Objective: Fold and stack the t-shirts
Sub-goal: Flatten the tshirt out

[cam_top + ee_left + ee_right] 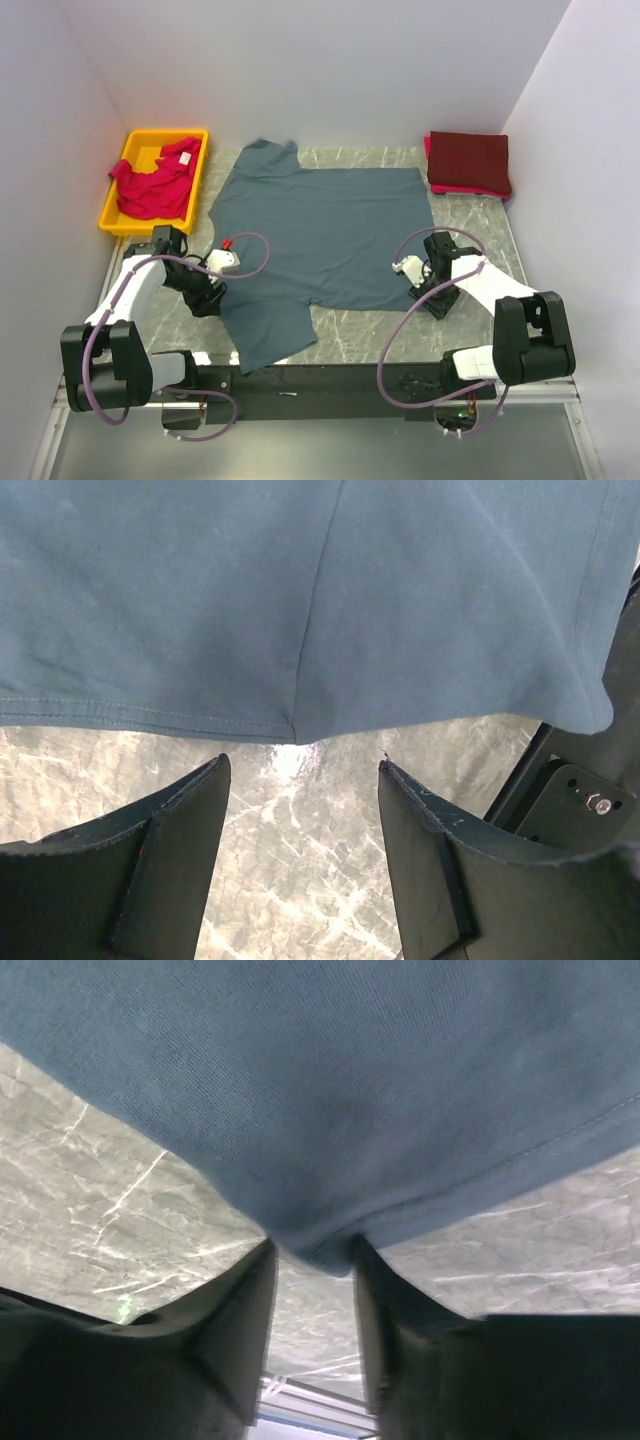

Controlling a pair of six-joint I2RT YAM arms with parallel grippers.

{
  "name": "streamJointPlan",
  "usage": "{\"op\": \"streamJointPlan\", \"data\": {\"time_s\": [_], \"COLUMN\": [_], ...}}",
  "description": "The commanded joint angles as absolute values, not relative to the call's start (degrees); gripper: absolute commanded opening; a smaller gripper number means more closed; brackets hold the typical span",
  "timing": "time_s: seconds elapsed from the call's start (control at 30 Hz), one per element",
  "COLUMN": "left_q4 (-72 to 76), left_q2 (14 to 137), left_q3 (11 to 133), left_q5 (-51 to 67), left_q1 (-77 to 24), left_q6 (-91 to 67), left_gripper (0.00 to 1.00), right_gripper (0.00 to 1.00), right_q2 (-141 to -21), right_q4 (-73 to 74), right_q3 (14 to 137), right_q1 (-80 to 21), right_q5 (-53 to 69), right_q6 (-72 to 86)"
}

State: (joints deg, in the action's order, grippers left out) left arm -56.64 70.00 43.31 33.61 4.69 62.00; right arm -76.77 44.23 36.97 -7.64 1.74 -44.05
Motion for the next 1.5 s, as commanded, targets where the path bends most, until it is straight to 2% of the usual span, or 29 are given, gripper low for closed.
{"op": "streamJointPlan", "data": {"time_s": [0.0, 0.03, 0.07, 0.27, 0.33, 0.5, 0.67, 0.93, 0.97, 1.07, 1.2, 1.27, 1.3, 1.47], "left_q4": [-57.6, -57.7, -57.4, -54.2, -53.1, -50.6, -46.2, -36.4, -36.0, -36.9, -42.1, -45.7, -46.7, -54.2], "left_q2": [69.2, 68.7, 68.3, 64.8, 64.3, 62.8, 62.1, 64.9, 65.5, 67.2, 65.2, 63.5, 61.4, 57.0], "left_q3": [42.5, 42.3, 41.9, 39.6, 38.2, 34.3, 31.3, 28.2, 28.0, 28.2, 30.5, 31.3, 32.2, 36.6], "left_q5": [32.9, 32.3, 32.1, 30.3, 29.5, 26.6, 23.2, 16.0, 15.7, 15.9, 17.0, 17.5, 17.9, 19.1], "left_q1": [4.8, 4.8, 4.8, 3.1, 0.8, -5.5, -13.1, -16.8, -16.9, -17.1, -17.1, -17.1, -17.1, -17.0], "left_q6": [65.1, 65.5, 65.6, 66.4, 66.0, 65.7, 63.0, 59.7, 59.6, 59.3, 60.3, 60.8, 60.6, 60.7], "left_gripper": [0.66, 0.66, 0.66, 0.64, 0.62, 0.57, 0.56, 0.55, 0.53, 0.38, 0.11, 0.03, 0.01, 0.01], "right_gripper": [0.41, 0.31, 0.27, 0.03, 0.00, 0.00, 0.00, 0.00, 0.00, 0.00, 0.00, 0.00, 0.00, 0.00], "right_q2": [-78.1, -78.2, -78.2, -77.5, -77.5, -77.8, -78.3, -78.5, -78.5, -78.5, -77.5, -76.8, -76.5, -72.0], "right_q4": [40.1, 39.6, 39.6, 40.6, 41.2, 42.1, 42.7, 43.2, 43.2, 43.8, 44.6, 45.8, 46.2, 50.4], "right_q3": [35.6, 35.3, 35.2, 35.7, 36.3, 37.6, 38.6, 39.0, 39.0, 39.5, 40.3, 41.0, 41.4, 42.7], "right_q1": [-7.9, -8.0, -8.1, -8.0, -8.0, -8.0, -8.0, -8.0, -8.0, -7.9, -7.6, -7.4, -7.3, -6.2], "right_q5": [0.1, 0.2, 0.2, 0.2, 0.1, 0.4, 0.6, 0.7, 0.6, 0.8, 0.8, 1.1, 1.2, 1.1], "right_q6": [-44.4, -44.5, -44.6, -44.5, -44.4, -44.3, -43.9, -44.0, -44.0, -44.1, -44.3, -44.3, -44.4, -46.1]}}
